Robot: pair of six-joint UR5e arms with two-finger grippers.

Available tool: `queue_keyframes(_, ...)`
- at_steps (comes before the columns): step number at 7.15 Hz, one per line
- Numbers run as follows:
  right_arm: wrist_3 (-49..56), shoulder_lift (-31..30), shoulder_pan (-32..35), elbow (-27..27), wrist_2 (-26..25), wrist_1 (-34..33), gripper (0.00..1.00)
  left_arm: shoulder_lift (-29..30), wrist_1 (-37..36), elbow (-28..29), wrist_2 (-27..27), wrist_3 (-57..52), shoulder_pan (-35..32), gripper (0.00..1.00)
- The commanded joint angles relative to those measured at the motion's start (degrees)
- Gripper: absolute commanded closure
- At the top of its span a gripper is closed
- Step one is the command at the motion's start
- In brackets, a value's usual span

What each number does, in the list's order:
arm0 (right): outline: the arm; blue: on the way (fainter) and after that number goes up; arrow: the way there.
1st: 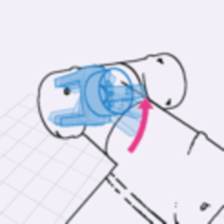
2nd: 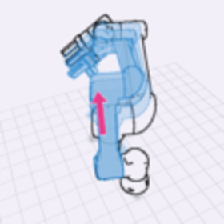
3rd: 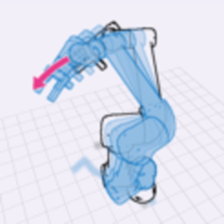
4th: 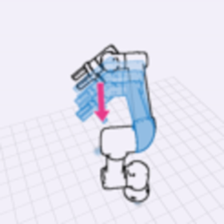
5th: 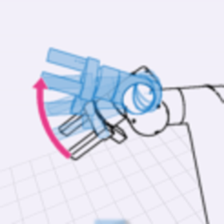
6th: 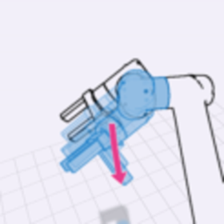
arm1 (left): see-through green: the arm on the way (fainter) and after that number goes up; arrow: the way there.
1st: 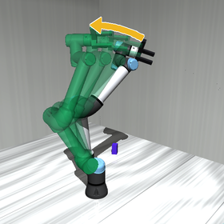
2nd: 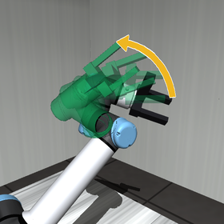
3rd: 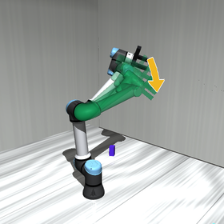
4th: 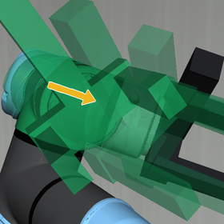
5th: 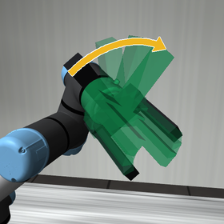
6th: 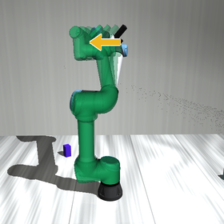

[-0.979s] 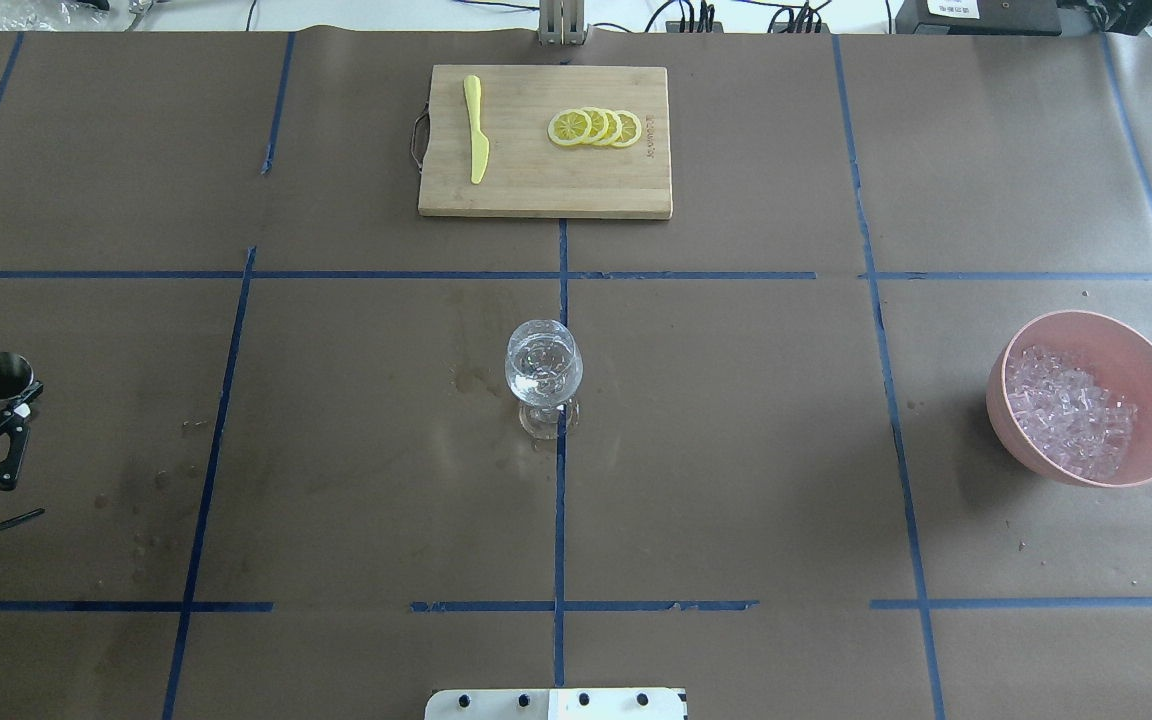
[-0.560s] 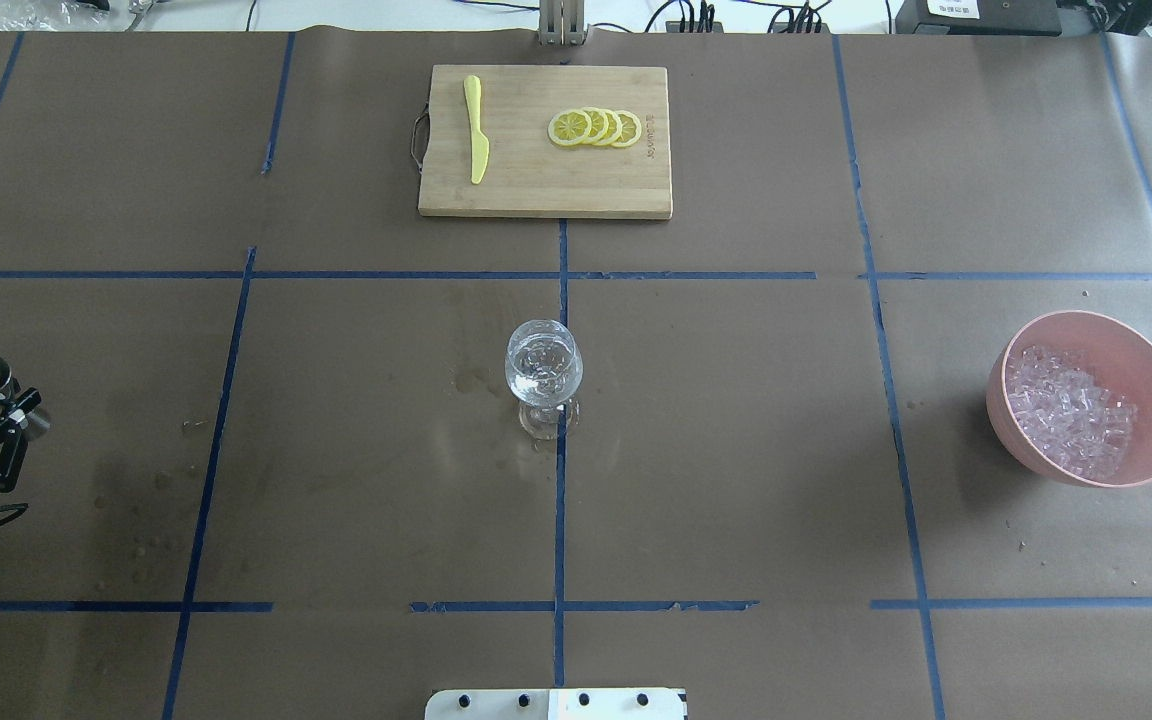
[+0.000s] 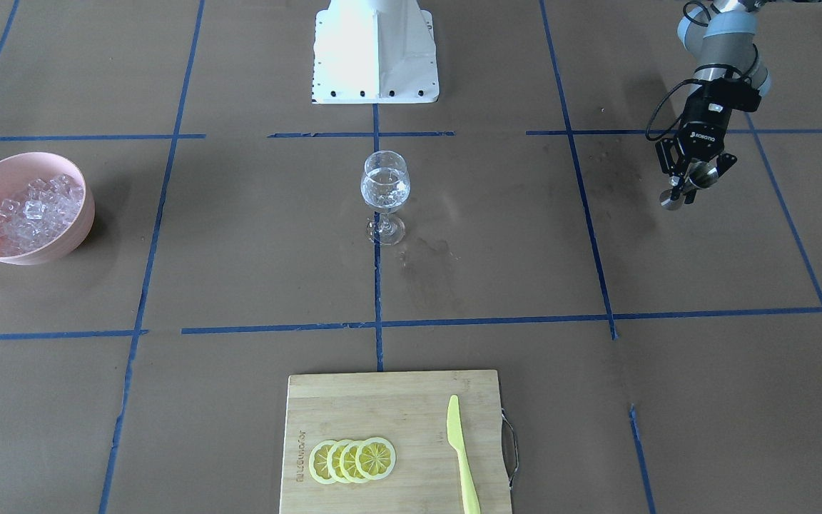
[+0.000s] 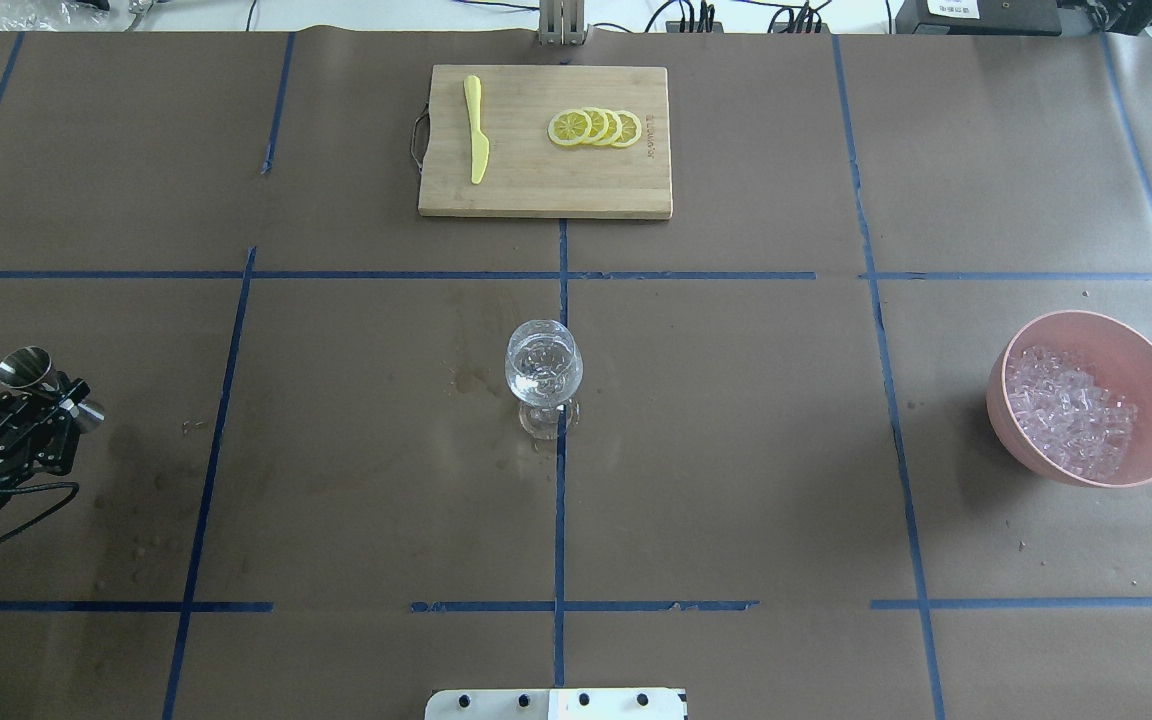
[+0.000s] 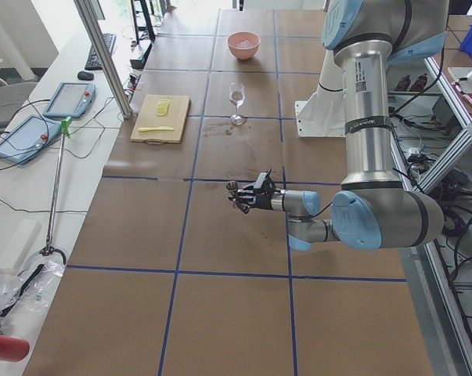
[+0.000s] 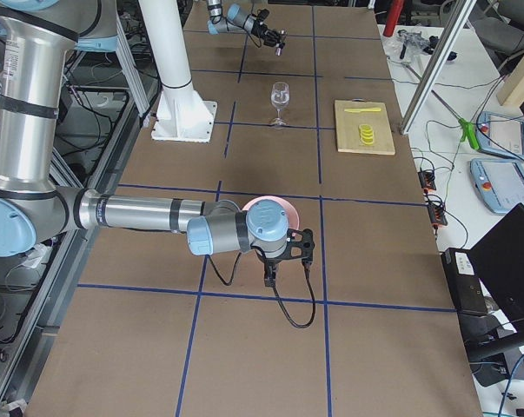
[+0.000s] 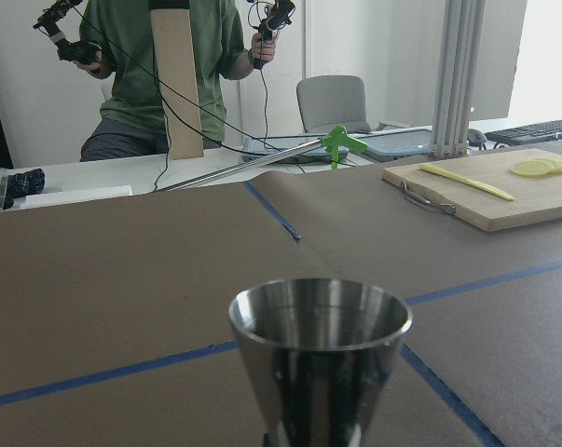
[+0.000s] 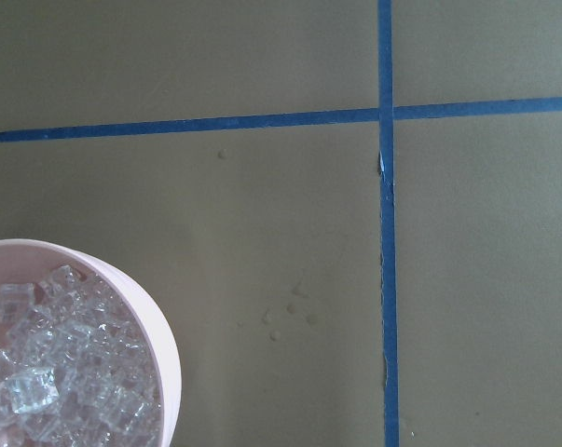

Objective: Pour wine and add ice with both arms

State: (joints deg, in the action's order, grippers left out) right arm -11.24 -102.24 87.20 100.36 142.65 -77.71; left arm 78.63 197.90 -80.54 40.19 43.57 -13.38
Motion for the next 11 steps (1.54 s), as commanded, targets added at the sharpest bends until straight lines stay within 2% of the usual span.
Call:
queue_keyframes(1,-0.01,-0.07,-0.02,0.01,0.00,-0.07,0.00,1.17,0.03,0.39,-0.90,0.12,0.11,1.00)
queue_keyframes(11,-0.10,-0.07,-0.10,0.01,0.00,-0.07,0.00,2.58,-0.93,1.09,-0.64,0.12,2.39,1.00)
